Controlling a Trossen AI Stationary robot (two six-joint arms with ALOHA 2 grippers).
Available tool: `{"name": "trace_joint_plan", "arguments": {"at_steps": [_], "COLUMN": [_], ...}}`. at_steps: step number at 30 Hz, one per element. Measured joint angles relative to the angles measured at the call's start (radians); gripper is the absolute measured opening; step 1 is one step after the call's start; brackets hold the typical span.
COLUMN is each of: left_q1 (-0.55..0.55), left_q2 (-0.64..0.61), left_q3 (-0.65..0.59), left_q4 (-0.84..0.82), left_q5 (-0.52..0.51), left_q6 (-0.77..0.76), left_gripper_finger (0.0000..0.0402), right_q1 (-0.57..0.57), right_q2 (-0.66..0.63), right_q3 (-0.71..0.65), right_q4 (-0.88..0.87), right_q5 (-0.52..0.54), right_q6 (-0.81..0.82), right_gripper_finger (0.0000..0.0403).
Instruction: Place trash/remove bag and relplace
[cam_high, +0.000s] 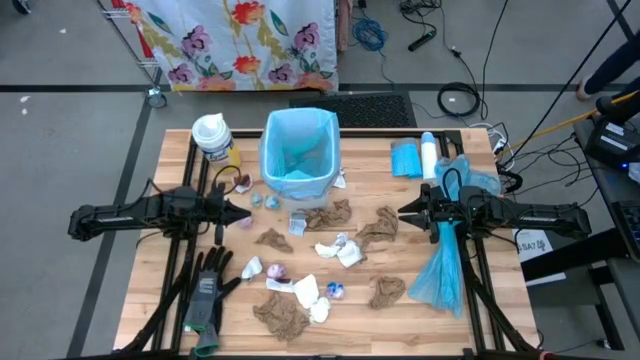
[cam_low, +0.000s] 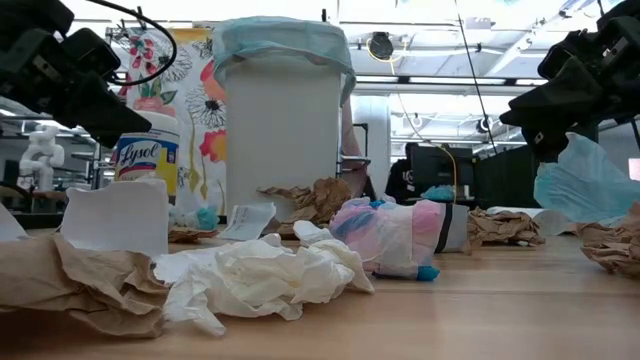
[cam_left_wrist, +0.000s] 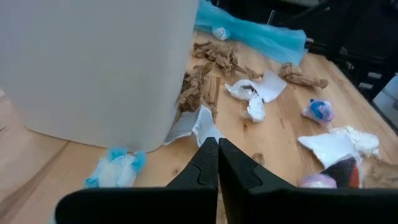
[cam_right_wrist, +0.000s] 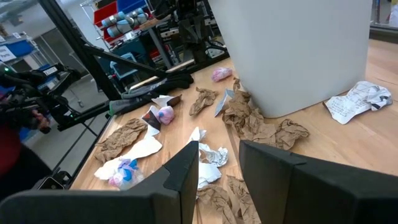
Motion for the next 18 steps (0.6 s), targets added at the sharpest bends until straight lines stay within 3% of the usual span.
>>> {"name": "trace_joint_plan", "arguments": {"at_steps": [5,18], "left_q1": [0.000,0.000], "left_q2": [0.000,0.000], "left_q3": [0.000,0.000], "left_q4": [0.096,0.149], "left_q5": [-0.001,-0.008], "left_q6": [-0.208,-0.287], "left_gripper_finger": [0.0004,0.0004], "right_q1": [0.000,0.000], "right_q2": [0.000,0.000], "right_q3": [0.000,0.000], "right_q4": [0.000,0.000], "right_q5": [0.000,0.000], "right_q6": [0.000,0.000], "right_gripper_finger": [0.0109,0.0109]}}
